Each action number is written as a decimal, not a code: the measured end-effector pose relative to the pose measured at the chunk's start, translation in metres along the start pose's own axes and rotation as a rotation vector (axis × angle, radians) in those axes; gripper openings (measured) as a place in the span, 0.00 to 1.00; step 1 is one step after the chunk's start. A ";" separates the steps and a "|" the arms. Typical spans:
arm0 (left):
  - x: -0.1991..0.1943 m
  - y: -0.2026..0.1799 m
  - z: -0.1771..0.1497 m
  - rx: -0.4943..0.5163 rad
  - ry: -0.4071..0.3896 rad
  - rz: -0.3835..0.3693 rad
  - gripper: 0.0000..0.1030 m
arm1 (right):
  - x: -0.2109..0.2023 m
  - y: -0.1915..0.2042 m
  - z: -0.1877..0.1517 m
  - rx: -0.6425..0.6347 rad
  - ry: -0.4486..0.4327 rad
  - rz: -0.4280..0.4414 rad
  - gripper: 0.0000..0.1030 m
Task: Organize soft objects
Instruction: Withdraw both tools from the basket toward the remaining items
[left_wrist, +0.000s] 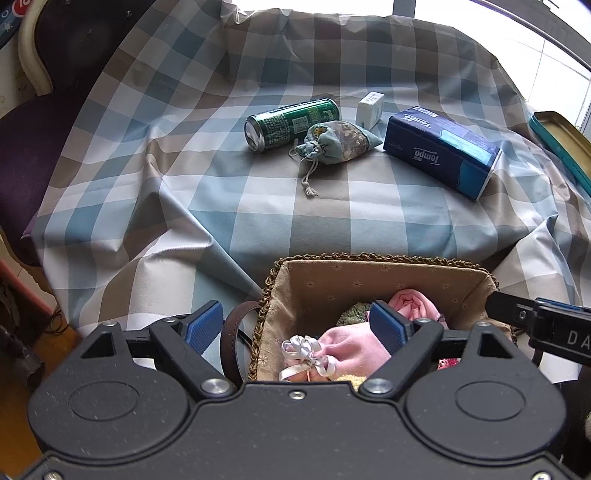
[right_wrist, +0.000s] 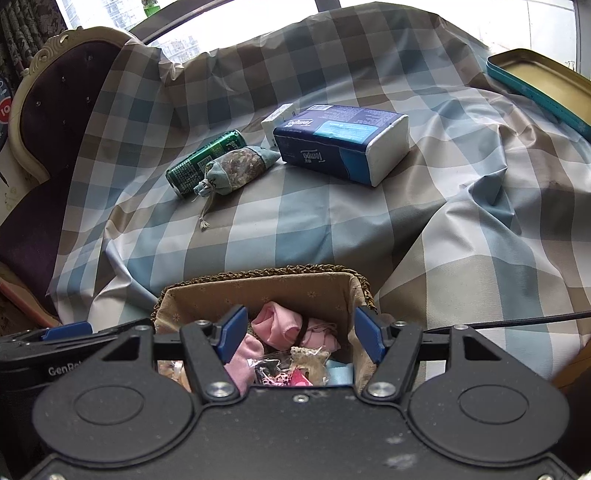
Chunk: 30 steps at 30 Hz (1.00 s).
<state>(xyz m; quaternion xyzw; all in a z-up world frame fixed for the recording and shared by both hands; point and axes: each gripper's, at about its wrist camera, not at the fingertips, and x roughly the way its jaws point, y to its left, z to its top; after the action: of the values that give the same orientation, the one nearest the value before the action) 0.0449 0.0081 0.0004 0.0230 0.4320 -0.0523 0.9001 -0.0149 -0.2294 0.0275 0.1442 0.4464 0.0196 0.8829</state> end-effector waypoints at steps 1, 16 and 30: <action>0.001 0.001 0.001 -0.001 0.001 0.002 0.81 | 0.002 0.001 0.000 -0.003 0.005 -0.001 0.62; 0.026 0.007 0.032 -0.002 0.020 0.009 0.81 | 0.035 0.010 0.027 -0.044 0.044 -0.022 0.63; 0.065 0.010 0.070 -0.003 0.046 0.017 0.81 | 0.071 0.024 0.080 -0.126 0.023 -0.038 0.64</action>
<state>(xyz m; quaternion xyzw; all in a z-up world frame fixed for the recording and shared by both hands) 0.1403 0.0076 -0.0064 0.0264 0.4524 -0.0435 0.8903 0.0938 -0.2138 0.0232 0.0798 0.4572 0.0326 0.8852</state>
